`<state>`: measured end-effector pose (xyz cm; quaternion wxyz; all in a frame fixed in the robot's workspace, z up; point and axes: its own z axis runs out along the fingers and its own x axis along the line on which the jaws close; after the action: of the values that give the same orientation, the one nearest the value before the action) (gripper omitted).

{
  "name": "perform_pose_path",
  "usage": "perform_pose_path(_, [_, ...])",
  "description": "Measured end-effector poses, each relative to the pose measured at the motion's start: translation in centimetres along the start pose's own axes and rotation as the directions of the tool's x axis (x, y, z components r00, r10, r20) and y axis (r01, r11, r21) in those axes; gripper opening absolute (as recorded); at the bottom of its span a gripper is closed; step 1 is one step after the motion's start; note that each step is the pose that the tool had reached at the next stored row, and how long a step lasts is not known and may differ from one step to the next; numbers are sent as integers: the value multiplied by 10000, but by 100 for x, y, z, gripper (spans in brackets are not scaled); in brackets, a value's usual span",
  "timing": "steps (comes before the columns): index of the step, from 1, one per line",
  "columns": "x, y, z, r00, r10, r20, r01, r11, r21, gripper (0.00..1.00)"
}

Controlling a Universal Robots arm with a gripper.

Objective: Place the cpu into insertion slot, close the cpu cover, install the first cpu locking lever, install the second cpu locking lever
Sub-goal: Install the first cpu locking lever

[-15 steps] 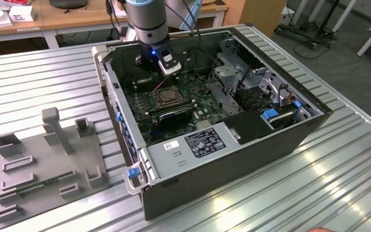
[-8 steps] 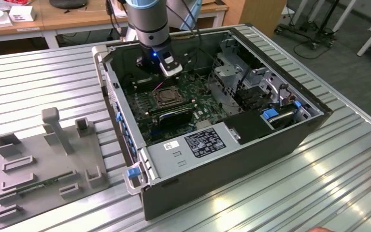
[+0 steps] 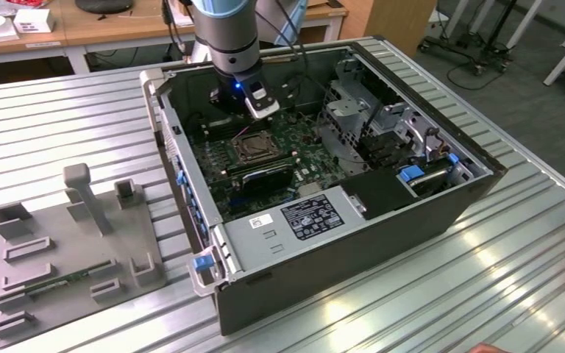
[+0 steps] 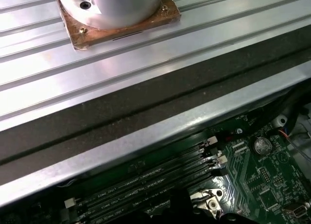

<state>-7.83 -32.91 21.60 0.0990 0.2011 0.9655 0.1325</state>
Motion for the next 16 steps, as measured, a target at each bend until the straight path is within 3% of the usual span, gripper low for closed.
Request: perform_pose_path(16, [11,15,45,10000,1,0,-1,10000,0,10])
